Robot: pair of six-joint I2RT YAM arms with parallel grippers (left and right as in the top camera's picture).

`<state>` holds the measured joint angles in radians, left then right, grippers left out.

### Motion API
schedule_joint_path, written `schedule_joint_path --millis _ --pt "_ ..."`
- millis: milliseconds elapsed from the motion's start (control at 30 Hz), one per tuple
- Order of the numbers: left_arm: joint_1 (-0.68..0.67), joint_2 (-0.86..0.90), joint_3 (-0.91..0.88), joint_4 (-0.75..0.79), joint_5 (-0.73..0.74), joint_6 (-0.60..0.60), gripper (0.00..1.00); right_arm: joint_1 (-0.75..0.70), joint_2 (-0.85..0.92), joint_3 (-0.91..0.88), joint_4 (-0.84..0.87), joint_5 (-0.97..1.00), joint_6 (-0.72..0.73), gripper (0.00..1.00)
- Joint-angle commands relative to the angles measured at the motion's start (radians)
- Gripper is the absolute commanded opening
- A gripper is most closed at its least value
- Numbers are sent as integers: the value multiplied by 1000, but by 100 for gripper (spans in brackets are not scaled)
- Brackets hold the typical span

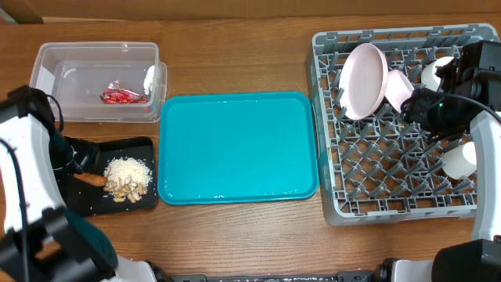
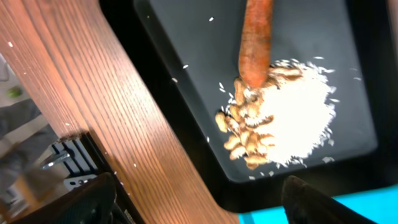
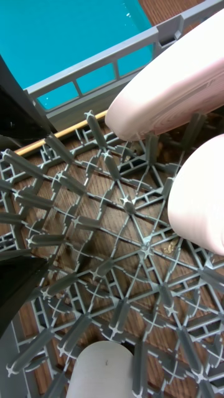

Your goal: Sort waste into correct bins and load items into the dishwasher

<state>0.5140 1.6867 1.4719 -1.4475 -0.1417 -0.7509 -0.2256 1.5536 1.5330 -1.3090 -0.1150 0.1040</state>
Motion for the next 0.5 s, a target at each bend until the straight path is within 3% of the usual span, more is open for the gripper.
schedule_joint_path --millis 0,33,100,133,467 --pt "-4 -55 -57 31 -34 0 50 0 -5 11 8 9 0 63" --pt "-4 -53 -73 47 -34 0 40 0 -5 11 9 9 0 63" --pt "-3 -46 -114 81 -20 -1 8 0 -5 11 8 9 0 63" --pt "-3 -42 -134 90 -7 -2 4 0 -5 11 7 9 0 63" --pt "49 -34 -419 122 -28 -213 4 0 -5 11 6 9 -1 63"
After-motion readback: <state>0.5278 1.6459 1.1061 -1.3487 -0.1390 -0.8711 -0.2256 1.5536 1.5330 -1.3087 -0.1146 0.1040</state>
